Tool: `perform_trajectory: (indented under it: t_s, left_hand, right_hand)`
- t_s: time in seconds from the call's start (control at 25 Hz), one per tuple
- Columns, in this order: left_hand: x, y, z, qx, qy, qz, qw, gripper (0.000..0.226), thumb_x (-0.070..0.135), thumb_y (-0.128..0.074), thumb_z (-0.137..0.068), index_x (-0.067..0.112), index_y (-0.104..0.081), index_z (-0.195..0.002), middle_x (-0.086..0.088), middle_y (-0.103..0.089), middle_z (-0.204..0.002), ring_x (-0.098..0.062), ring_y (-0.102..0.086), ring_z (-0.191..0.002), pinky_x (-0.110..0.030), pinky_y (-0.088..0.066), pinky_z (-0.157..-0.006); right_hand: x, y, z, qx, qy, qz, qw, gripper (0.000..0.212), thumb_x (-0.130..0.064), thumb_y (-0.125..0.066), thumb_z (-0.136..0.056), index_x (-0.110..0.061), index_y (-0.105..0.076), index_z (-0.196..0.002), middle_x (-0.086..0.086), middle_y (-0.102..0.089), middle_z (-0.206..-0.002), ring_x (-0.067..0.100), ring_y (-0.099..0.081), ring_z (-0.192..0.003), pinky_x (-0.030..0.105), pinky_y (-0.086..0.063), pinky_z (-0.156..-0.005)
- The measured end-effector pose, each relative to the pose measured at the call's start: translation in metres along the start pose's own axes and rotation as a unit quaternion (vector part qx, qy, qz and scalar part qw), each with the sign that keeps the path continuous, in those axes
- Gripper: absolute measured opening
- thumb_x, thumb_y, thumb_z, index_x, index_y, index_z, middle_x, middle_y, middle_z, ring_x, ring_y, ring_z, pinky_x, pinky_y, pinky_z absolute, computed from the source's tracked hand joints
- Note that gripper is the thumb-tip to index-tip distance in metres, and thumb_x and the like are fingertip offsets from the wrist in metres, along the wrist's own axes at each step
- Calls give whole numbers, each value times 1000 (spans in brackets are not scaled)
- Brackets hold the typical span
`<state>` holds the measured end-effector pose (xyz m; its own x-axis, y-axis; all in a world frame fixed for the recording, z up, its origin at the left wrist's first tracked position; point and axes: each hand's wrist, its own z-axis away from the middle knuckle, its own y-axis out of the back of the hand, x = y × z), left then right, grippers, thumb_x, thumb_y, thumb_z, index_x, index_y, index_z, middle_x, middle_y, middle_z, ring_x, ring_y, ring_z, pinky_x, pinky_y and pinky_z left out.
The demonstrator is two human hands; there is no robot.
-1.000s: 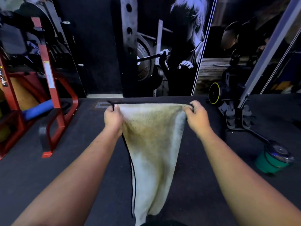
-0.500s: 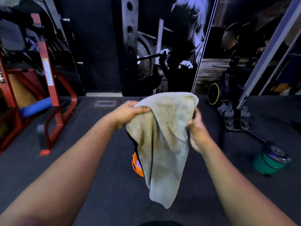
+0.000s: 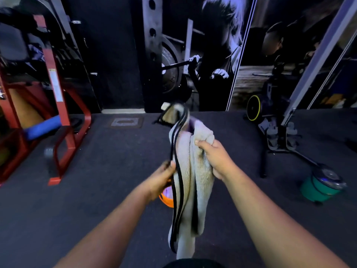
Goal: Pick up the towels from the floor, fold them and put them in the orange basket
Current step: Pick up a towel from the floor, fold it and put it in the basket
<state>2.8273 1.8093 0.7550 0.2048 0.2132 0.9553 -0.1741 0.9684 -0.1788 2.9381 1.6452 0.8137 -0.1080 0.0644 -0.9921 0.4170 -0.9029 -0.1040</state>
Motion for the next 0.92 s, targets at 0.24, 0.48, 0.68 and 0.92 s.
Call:
perform_trajectory:
  t_s: [0.24, 0.48, 0.68, 0.92]
  left_hand:
    - [-28, -16, 2, 124, -112, -143, 976, 26, 24, -80, -86, 21, -74, -111, 9, -77, -107, -9, -72, -103, -45, -56, -99]
    - [-6, -4, -2, 117, -69, -10, 991, 20, 14, -66, -97, 7, -72, -115, -14, -76, -109, -31, -73, -105, -47, -57, -94]
    - [15, -8, -9, 101, -46, 78, 991, 26, 13, -61, -100, 0, -67, -121, -20, -73, -114, -35, -71, -108, -48, -58, -93]
    - [39, 34, -17, 116, -75, -135, 981, 20, 24, -58, -103, 16, -73, -114, -2, -77, -109, -19, -71, -107, -40, -53, -101]
  right_hand:
    - [11, 6, -7, -9, -53, -5, 999, 17, -22, -76, -91, -9, -70, -101, 12, -77, -95, 28, -74, -94, 38, -58, -86]
    - [58, 12, 27, -23, -124, -2, 992, 30, -39, -76, -88, -22, -65, -111, -6, -77, -103, 11, -70, -104, 28, -56, -83]
    - [108, -3, 51, -27, -122, 36, 992, 39, -15, -84, -81, -15, -70, -117, 1, -78, -100, 11, -73, -82, 29, -54, -67]
    - [97, 24, 32, 9, -53, -32, 998, 17, -12, -58, -102, -7, -71, -111, 11, -77, -106, 17, -71, -91, 32, -57, -80]
